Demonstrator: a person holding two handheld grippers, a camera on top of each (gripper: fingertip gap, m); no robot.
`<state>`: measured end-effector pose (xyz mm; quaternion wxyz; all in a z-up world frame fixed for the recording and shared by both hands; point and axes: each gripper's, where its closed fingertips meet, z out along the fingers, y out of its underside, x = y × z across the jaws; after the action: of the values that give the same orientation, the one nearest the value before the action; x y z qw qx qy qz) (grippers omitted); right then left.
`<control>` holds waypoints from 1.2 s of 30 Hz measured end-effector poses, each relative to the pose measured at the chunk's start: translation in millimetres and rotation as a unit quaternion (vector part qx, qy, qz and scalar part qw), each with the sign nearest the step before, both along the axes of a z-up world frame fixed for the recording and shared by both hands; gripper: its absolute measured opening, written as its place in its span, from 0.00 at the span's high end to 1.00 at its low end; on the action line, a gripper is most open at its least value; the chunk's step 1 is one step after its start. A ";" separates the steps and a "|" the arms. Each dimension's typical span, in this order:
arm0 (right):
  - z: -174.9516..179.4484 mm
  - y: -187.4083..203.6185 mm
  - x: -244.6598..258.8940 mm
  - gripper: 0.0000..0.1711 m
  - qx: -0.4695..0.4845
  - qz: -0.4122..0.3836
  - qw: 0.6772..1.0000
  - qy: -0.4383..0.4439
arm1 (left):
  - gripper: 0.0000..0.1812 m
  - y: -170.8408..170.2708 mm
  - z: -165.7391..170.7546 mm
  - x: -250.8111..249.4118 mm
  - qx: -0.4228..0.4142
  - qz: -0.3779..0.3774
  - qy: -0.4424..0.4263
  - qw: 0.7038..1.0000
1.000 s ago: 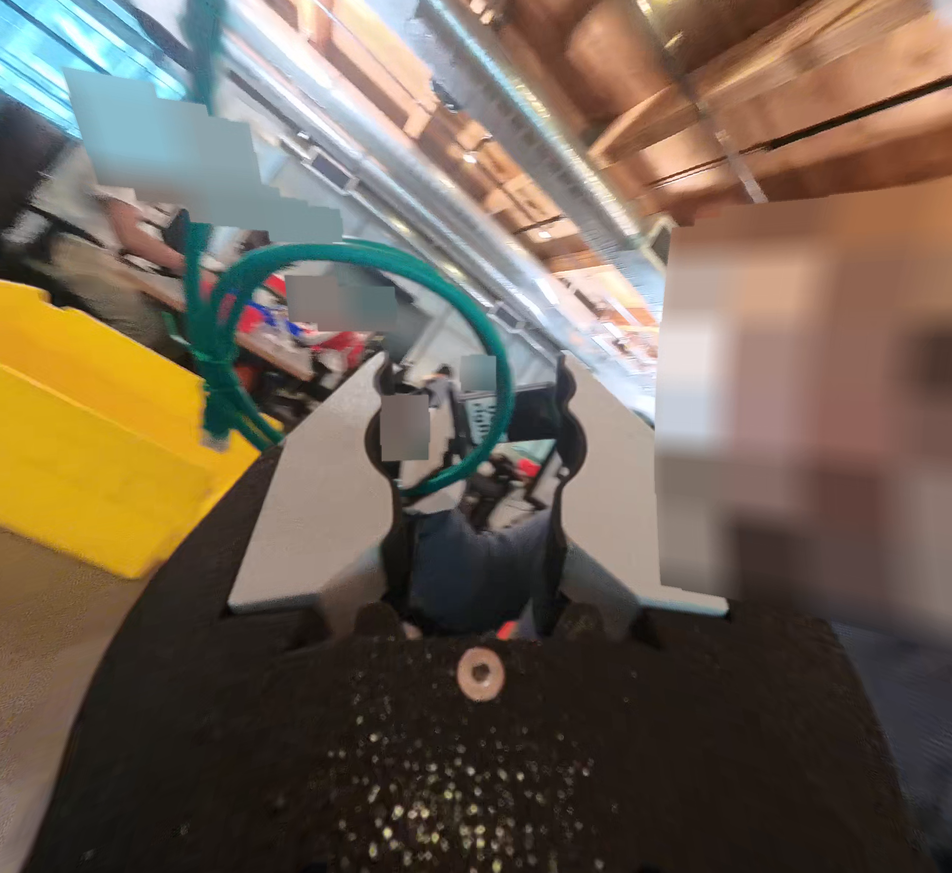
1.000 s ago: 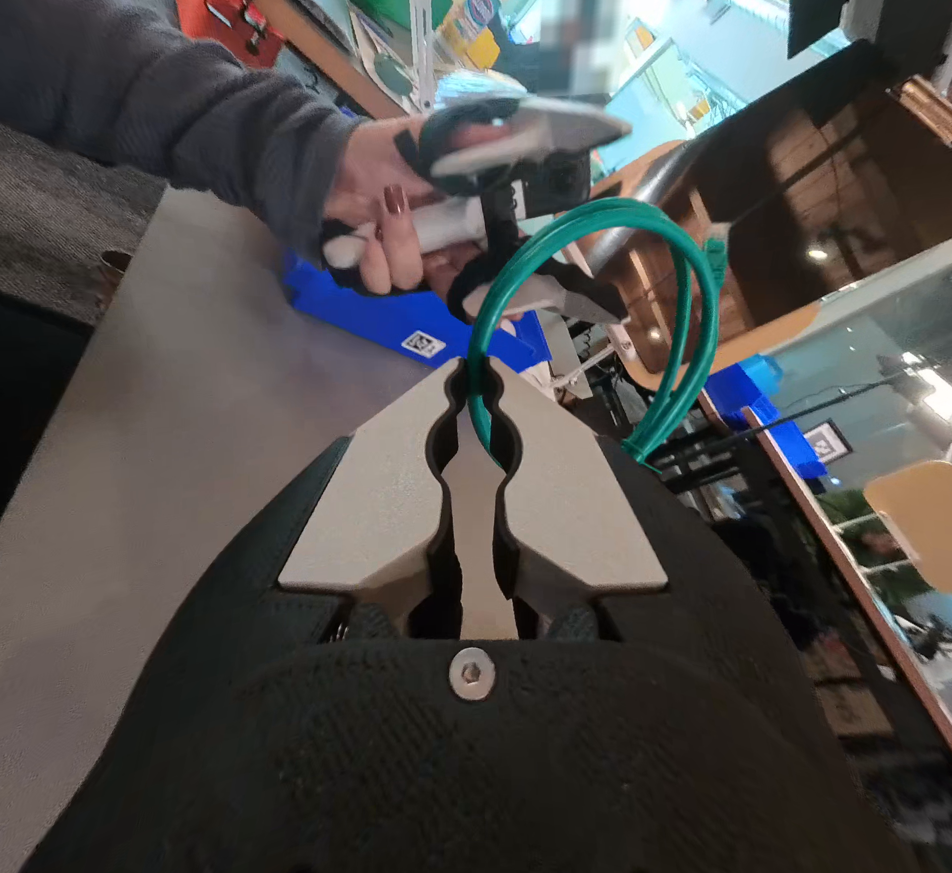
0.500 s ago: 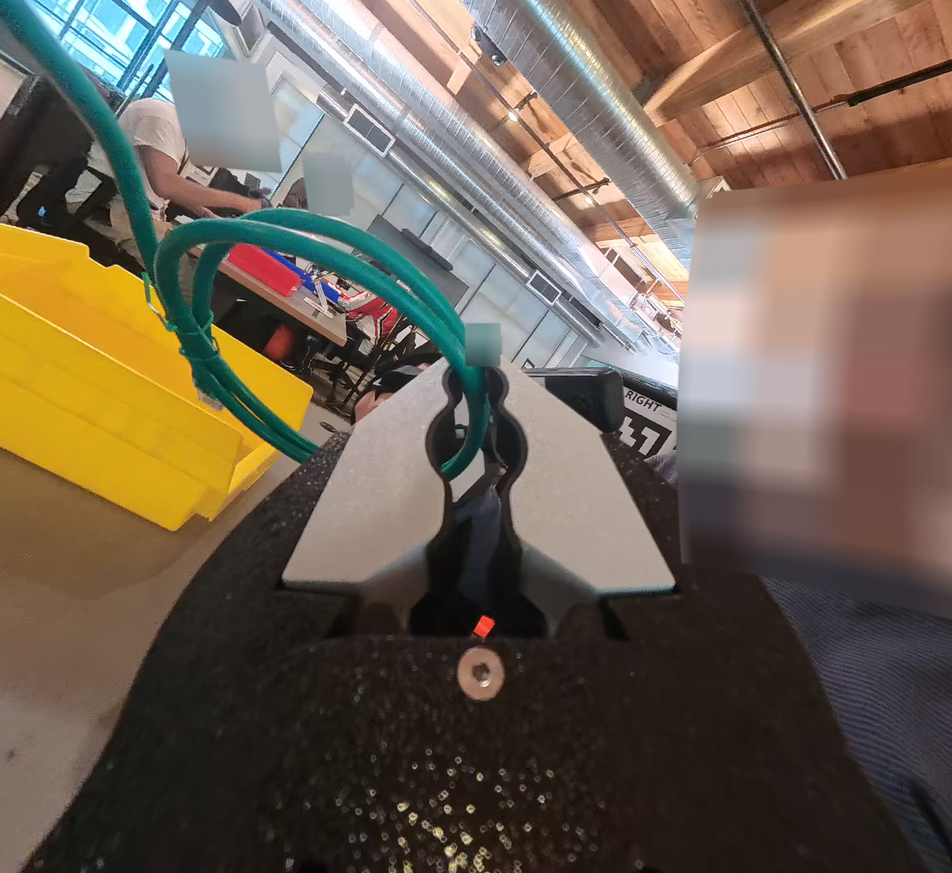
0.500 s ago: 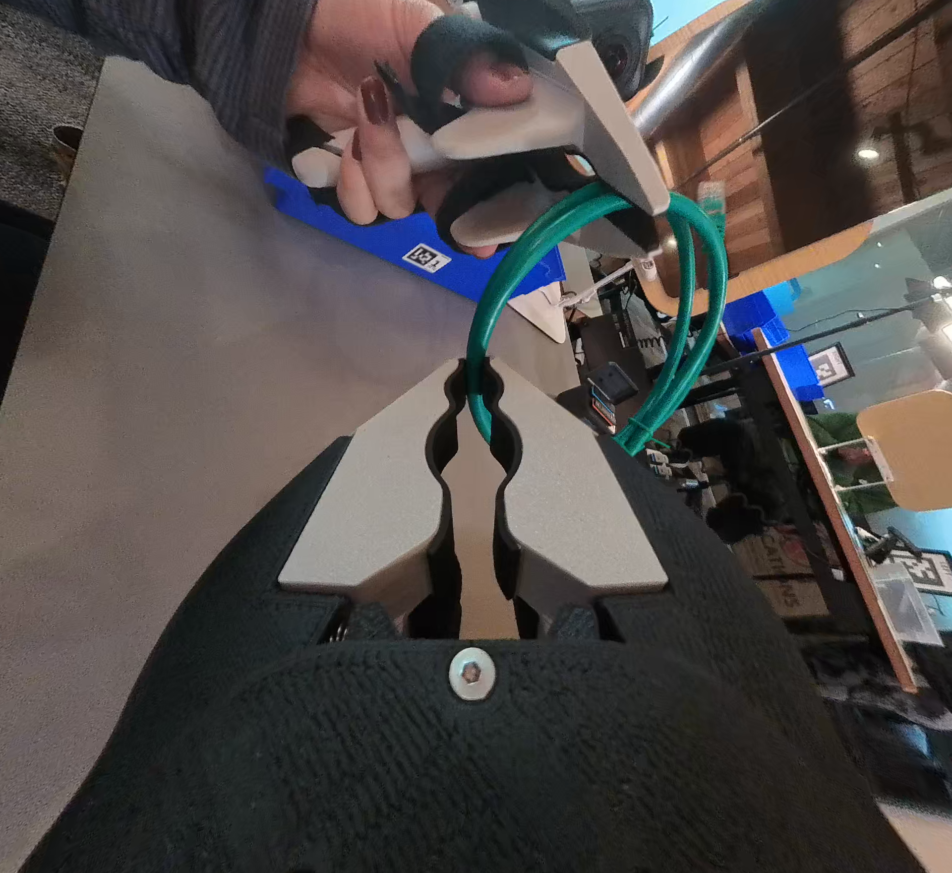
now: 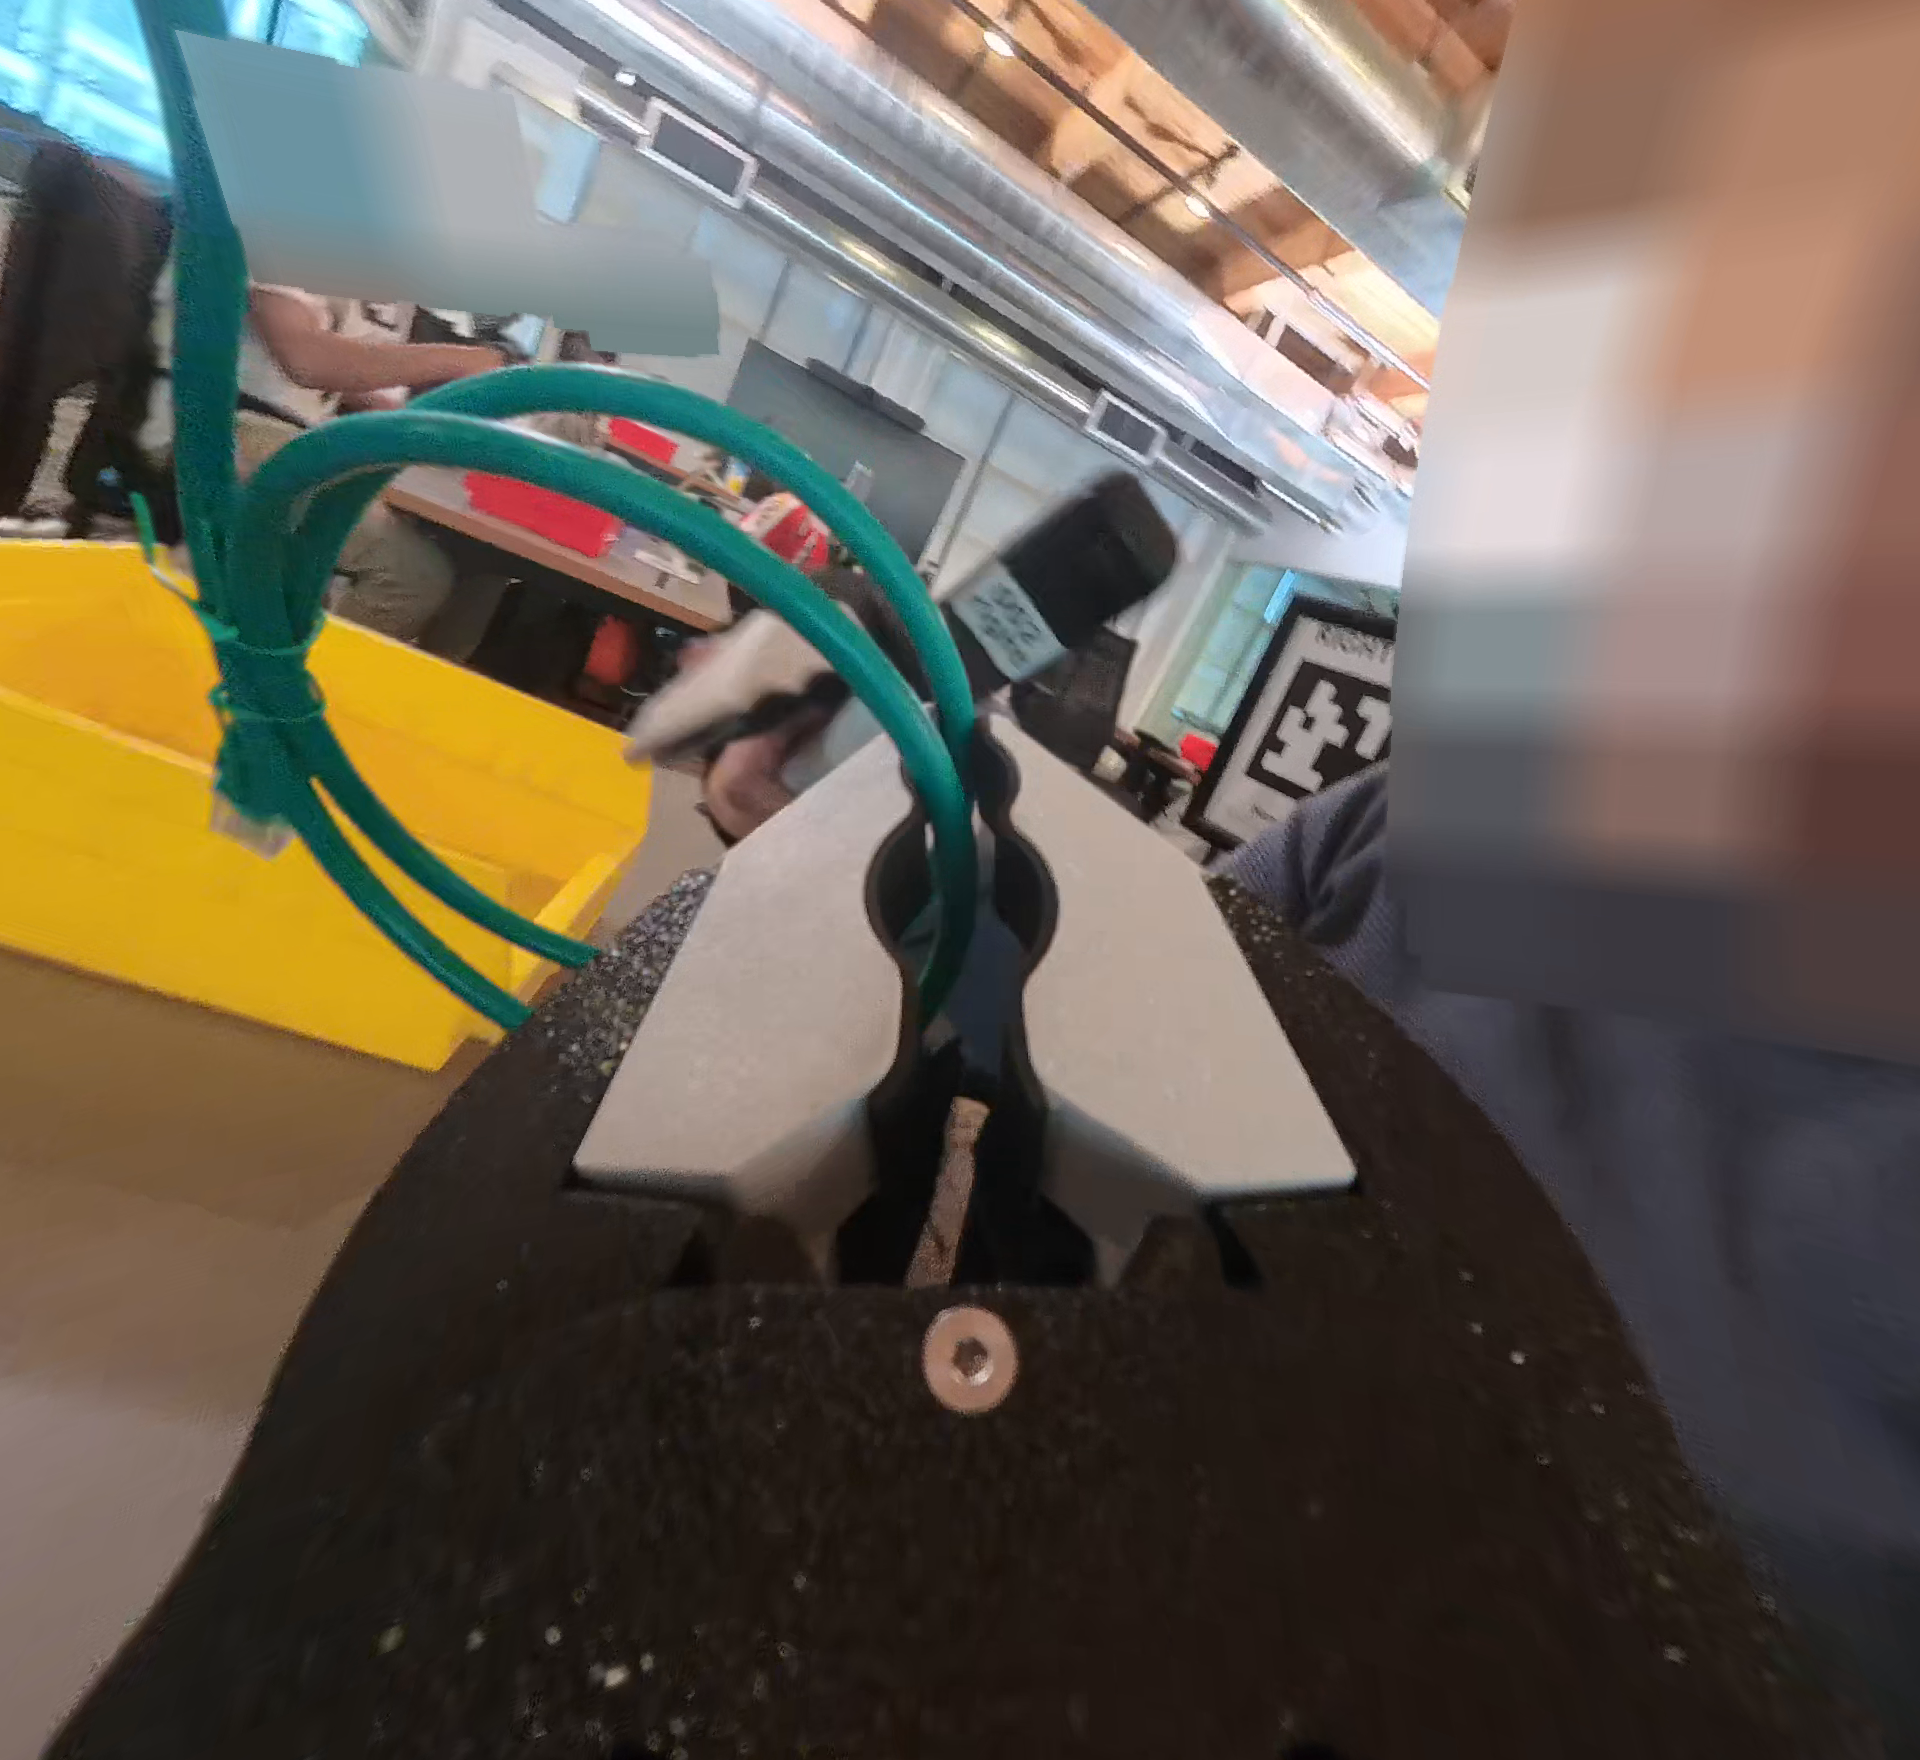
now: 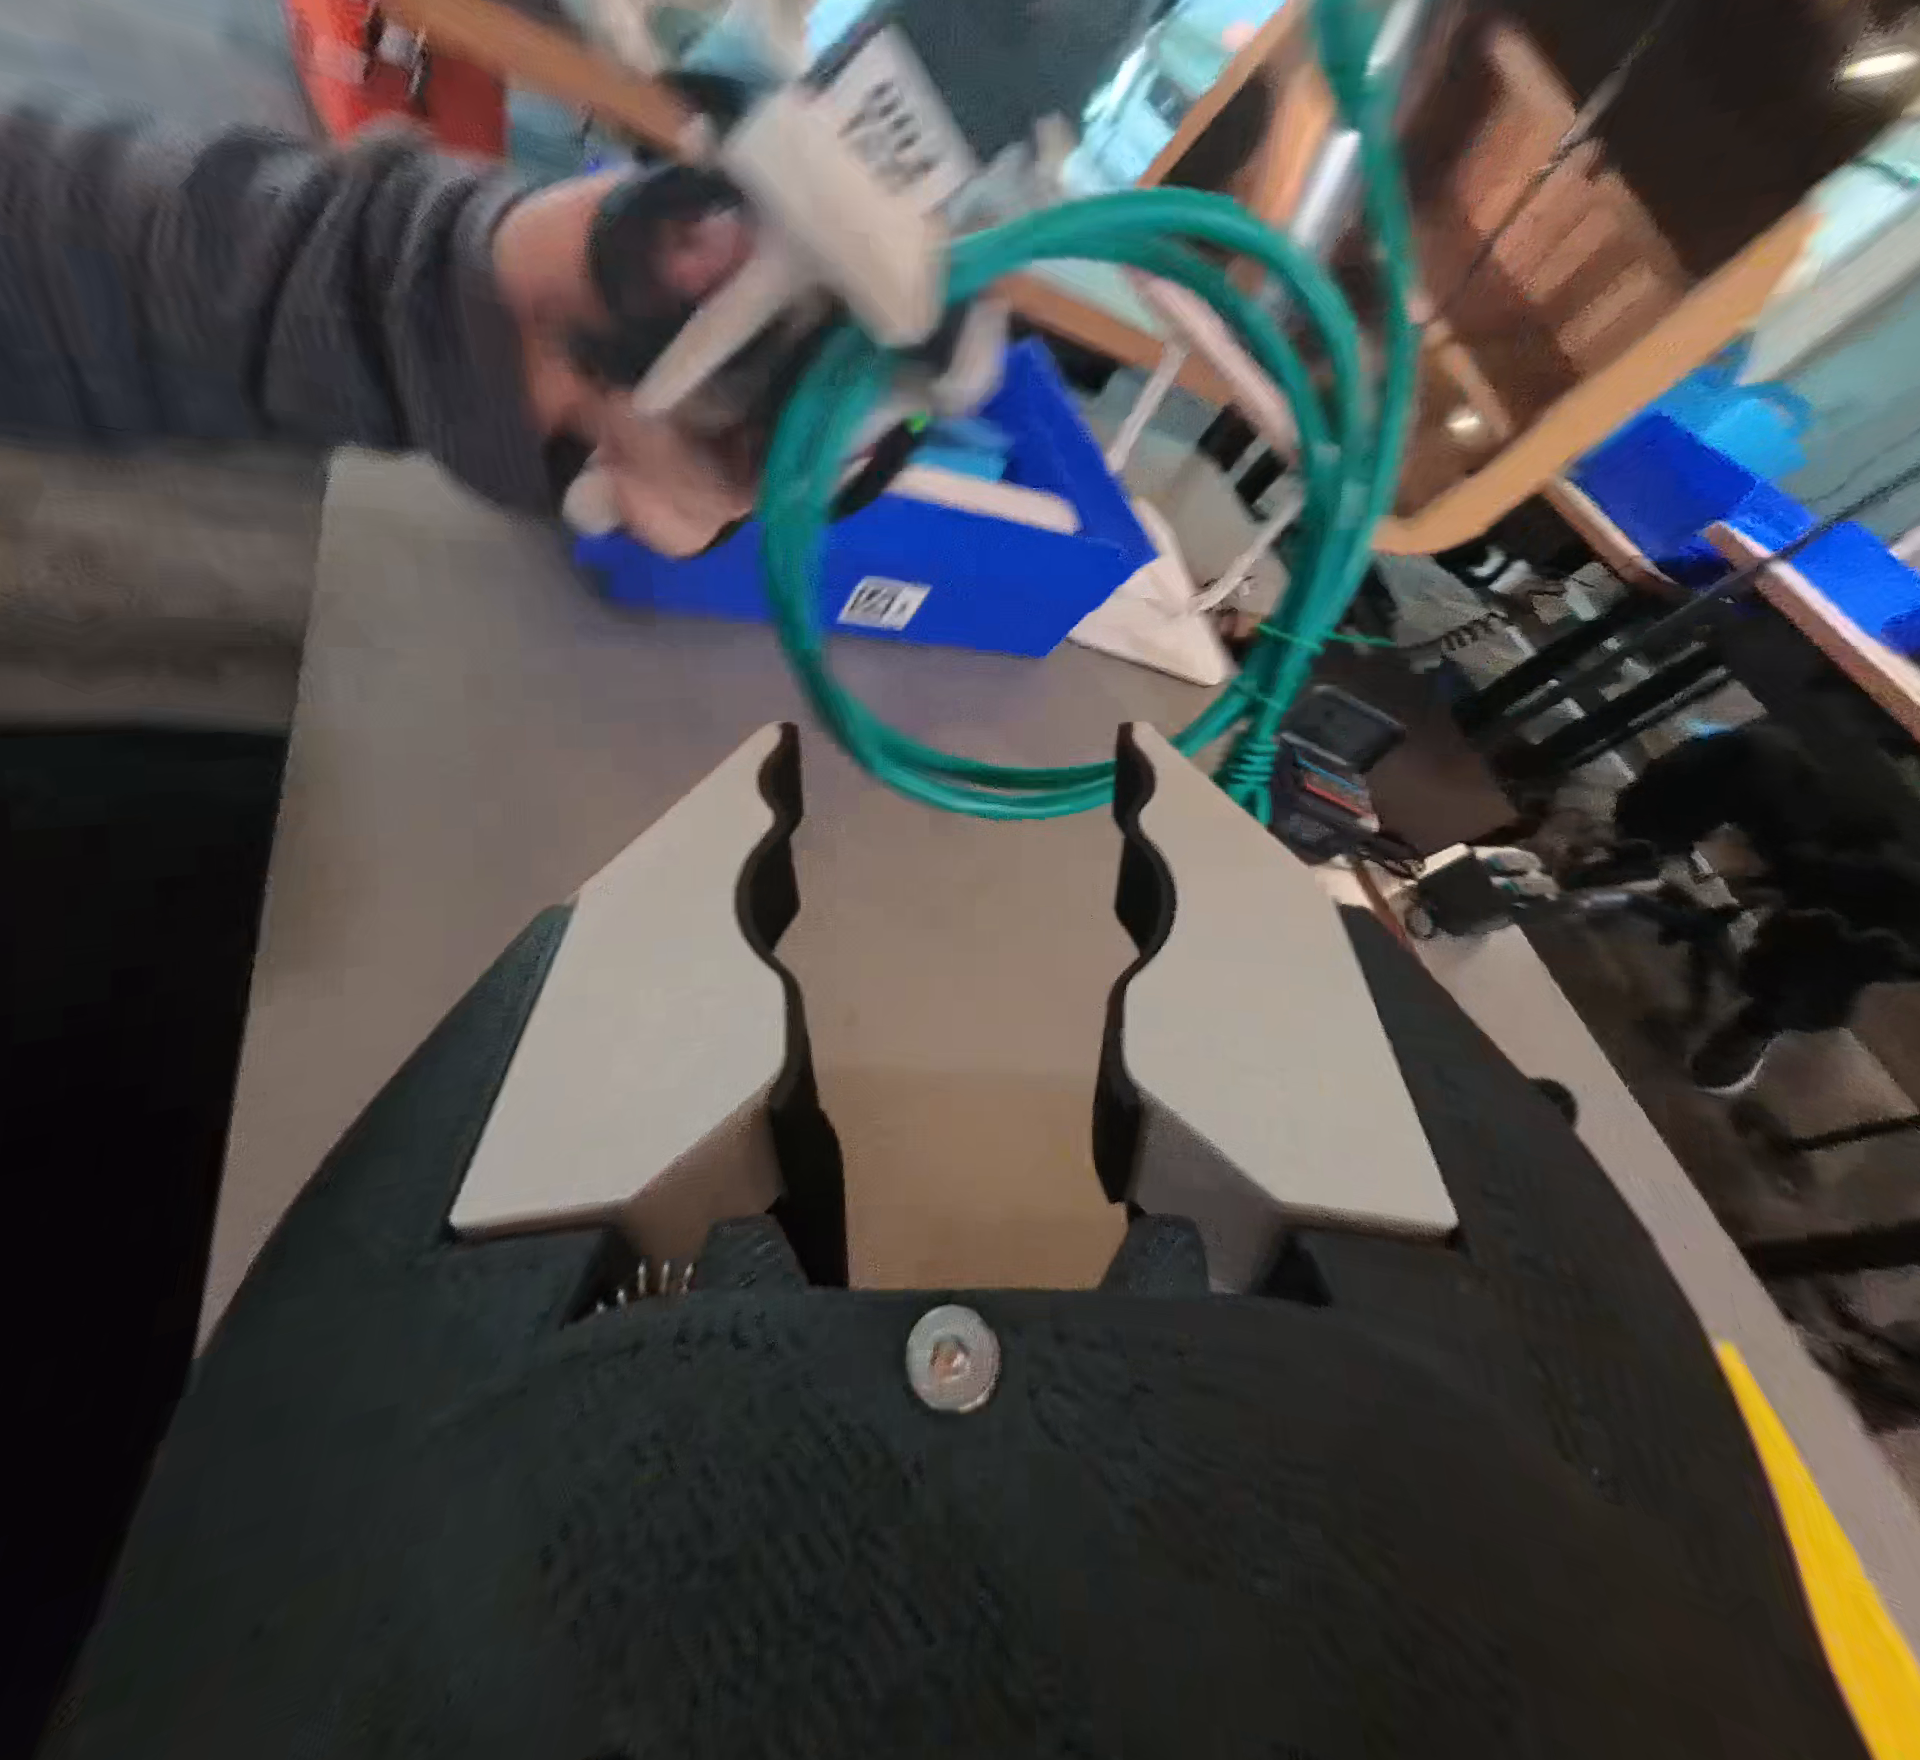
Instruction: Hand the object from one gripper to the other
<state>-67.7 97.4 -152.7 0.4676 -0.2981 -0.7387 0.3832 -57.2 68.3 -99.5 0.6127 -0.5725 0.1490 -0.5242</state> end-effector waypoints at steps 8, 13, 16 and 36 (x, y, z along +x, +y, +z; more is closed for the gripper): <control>29.3 16.4 -5.3 0.61 -0.052 -0.056 0.995 0.066 | 0.99 -29.8 -31.8 57.1 0.040 -0.100 0.185 0.977; 23.2 35.7 -8.5 0.95 0.000 -0.119 0.991 0.064 | 0.93 -18.8 -40.8 65.7 0.024 -0.069 0.218 0.973; 36.0 69.1 -1.2 0.95 -0.011 -0.193 0.977 0.085 | 0.57 -2.3 -36.7 47.9 0.006 -0.004 0.211 0.977; -78.6 286.1 118.3 0.88 0.153 -0.560 0.793 -0.184 | 0.57 9.9 -6.6 -102.9 -0.045 0.368 0.294 0.881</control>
<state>50.6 383.5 -231.3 0.4953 -0.6494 -0.5632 -0.1258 -160.1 78.2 -106.1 0.6632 -0.7406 0.0772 -0.0748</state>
